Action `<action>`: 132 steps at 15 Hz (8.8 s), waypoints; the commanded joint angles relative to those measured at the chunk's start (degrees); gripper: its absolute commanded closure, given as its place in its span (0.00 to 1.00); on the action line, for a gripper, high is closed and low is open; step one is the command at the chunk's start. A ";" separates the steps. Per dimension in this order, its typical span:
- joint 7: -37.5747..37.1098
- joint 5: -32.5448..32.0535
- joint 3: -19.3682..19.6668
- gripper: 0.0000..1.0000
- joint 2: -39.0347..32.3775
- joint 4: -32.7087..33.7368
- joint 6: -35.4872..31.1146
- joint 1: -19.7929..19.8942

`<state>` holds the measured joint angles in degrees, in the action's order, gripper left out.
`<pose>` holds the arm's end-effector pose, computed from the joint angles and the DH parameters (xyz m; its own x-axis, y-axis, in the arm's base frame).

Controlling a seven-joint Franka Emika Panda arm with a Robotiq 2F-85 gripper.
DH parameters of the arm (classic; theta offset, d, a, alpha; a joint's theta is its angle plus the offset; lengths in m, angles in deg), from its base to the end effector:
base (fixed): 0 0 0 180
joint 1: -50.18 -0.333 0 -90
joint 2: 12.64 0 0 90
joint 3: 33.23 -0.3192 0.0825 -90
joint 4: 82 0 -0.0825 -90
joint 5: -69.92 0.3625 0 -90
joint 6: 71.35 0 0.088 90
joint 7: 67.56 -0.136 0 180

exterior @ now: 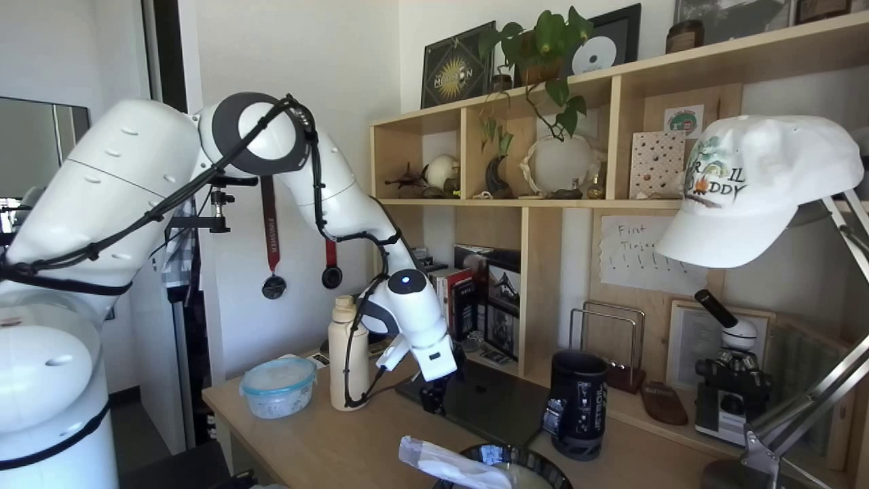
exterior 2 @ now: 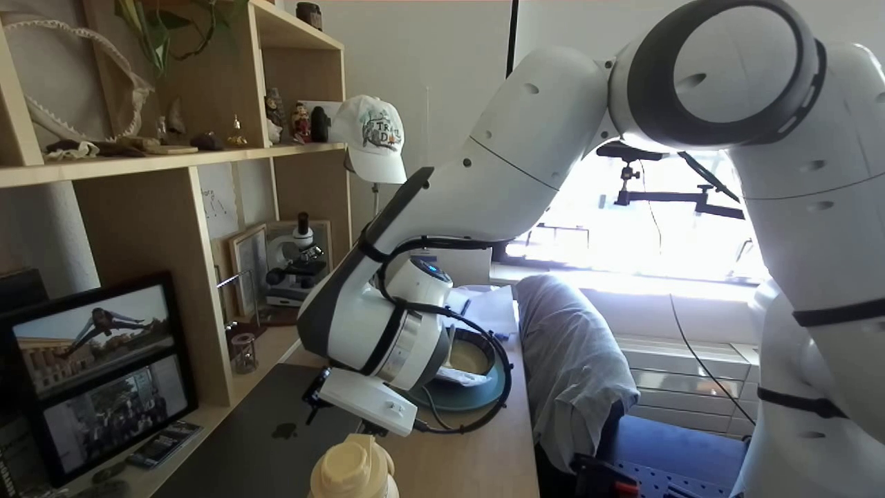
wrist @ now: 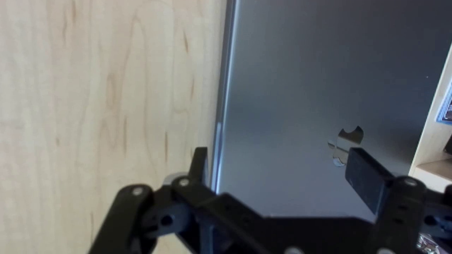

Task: Open the laptop

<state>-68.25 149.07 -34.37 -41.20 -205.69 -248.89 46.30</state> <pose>0.5503 -0.0324 0.1744 0.2590 -0.9652 0.0347 -0.8535 -0.2456 -0.4596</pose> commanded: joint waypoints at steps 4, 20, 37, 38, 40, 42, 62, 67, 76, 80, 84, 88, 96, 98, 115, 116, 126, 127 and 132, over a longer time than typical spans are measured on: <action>1.57 1.70 -0.70 0.00 -1.20 1.81 0.35 1.38; 6.67 7.60 -1.67 0.00 -0.68 4.96 0.16 2.58; 24.43 23.69 -0.59 0.00 5.07 5.07 1.37 1.15; 25.91 24.79 -0.45 0.00 5.46 5.20 1.51 1.01; 28.52 26.88 -0.19 0.00 6.12 5.24 1.71 0.74; 31.14 28.93 0.08 0.00 6.87 5.36 2.06 0.48; 52.80 43.87 2.78 0.00 10.25 8.50 9.07 -1.05; 55.91 45.93 3.14 0.00 10.08 8.95 10.96 -0.96; 59.88 46.68 3.08 0.00 10.25 10.44 13.10 -0.91; 61.10 46.80 3.02 0.00 10.32 11.37 13.90 -0.84; 62.30 46.68 2.92 0.00 10.36 12.40 14.67 -0.88; 64.70 46.77 2.89 0.00 10.16 13.38 15.67 -1.10; 70.34 47.56 2.68 0.00 10.01 14.13 18.67 -1.05; 71.62 47.91 2.69 0.00 9.92 14.26 19.95 -0.92; 91.44 54.20 3.35 0.00 9.55 15.38 23.12 -1.15; 92.41 54.29 3.30 0.00 9.48 15.49 23.16 -1.17; 98.18 53.45 2.67 0.00 6.74 18.85 23.22 -1.73; 98.60 53.42 2.66 0.00 6.54 19.24 23.17 -1.77; 99.51 52.96 2.48 0.00 5.70 20.64 23.23 -1.86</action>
<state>29.24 201.53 -31.84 -35.25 -187.49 -227.10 45.02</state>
